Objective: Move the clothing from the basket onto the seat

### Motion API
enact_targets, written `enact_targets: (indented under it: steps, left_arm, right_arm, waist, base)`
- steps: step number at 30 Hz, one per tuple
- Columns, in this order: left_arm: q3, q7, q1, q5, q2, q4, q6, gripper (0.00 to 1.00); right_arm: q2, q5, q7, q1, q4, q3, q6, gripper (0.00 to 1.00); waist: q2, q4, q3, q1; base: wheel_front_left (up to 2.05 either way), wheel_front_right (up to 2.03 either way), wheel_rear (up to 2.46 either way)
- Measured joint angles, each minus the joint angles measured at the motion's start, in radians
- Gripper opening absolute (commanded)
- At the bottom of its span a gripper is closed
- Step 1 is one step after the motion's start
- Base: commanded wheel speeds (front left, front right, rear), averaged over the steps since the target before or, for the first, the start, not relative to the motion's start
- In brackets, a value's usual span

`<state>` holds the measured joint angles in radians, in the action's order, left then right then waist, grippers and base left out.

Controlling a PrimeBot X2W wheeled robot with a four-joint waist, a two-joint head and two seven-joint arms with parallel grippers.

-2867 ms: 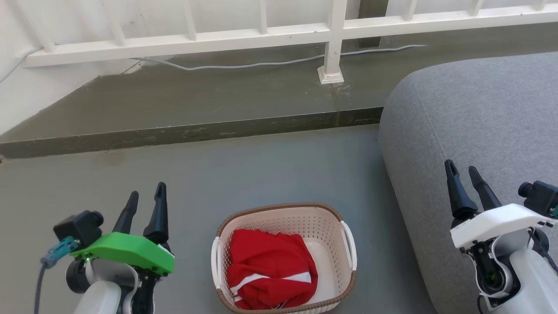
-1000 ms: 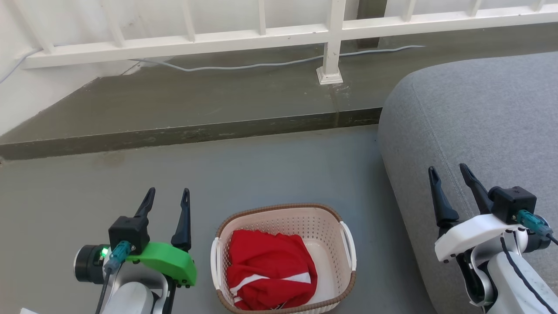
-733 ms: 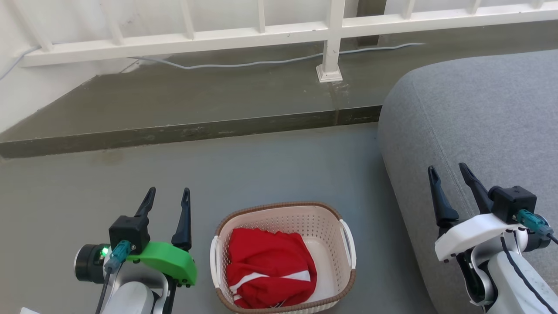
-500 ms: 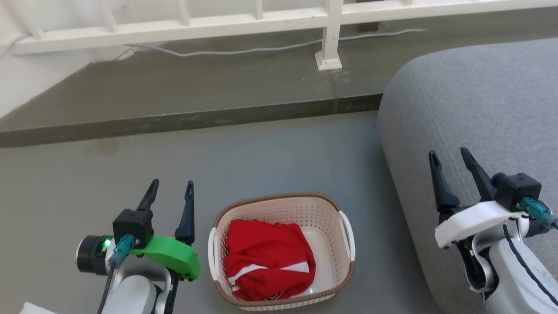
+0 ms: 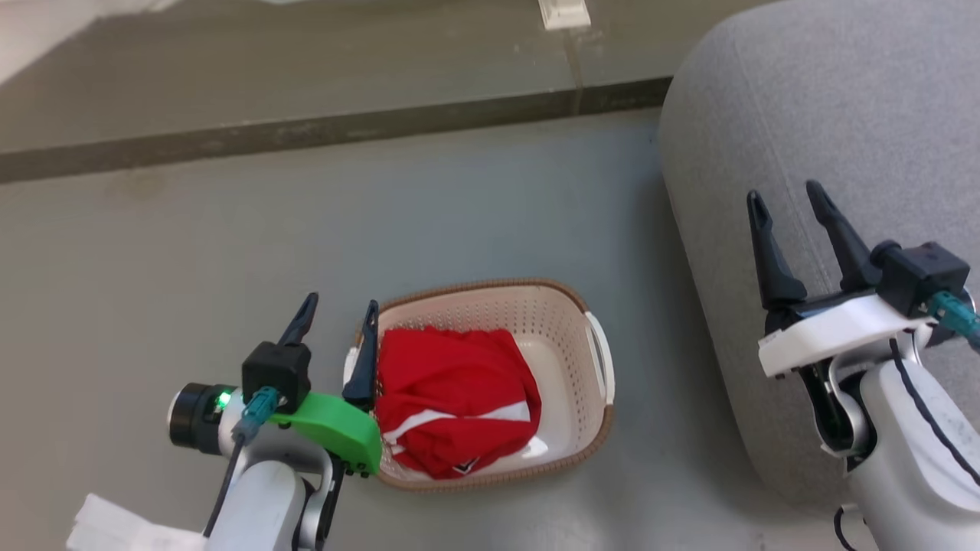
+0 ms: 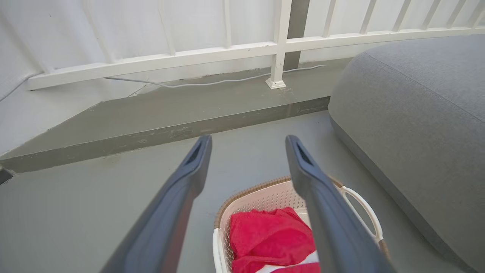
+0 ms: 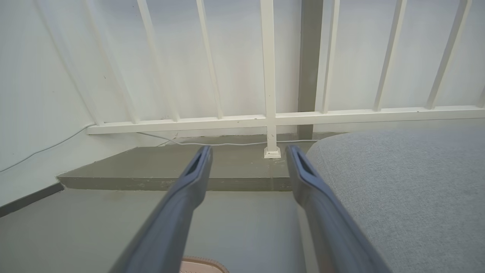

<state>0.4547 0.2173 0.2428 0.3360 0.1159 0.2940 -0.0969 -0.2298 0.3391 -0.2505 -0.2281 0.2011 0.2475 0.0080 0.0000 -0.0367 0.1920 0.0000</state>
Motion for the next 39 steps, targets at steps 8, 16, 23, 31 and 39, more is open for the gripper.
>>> enact_targets:
  steps: [8,16,23,31,39]
  left_arm:
    - [0.056,-0.033,0.055,-0.045,-0.006,0.047,0.012,1.00]
    - [0.109,-0.089,0.133,-0.094,-0.006,0.123,0.037,1.00]
    - [0.156,-0.156,0.226,-0.135,-0.001,0.208,0.066,1.00]
    - [0.177,-0.233,0.330,-0.189,0.036,0.314,0.100,1.00]
    - [0.160,-0.287,0.390,-0.191,0.060,0.408,0.106,1.00]
  right_arm:
    - [0.006,-0.008,-0.001,-0.059,-0.050,0.002,0.010,1.00]
    - [0.031,-0.009,-0.001,-0.117,-0.092,0.013,0.018,1.00]
    - [0.067,-0.009,-0.001,-0.161,-0.125,0.015,0.027,1.00]
    - [0.119,-0.004,-0.002,-0.220,-0.164,0.013,0.044,1.00]
    - [0.140,-0.004,-0.004,-0.258,-0.174,0.011,0.054,1.00]
  waist:
    - [0.0000,-0.022,0.107,0.0000]
    - [0.0000,-0.059,0.217,0.0000]
    - [0.0000,-0.112,0.325,0.0000]
    - [0.0000,-0.181,0.447,0.0001]
    - [0.0000,-0.245,0.543,0.0001]
  base:
    - [0.00,0.00,0.00]
    - [0.00,0.00,0.00]
    - [0.00,0.00,0.00]
    - [0.00,0.00,0.00]
    - [0.00,0.00,0.00]
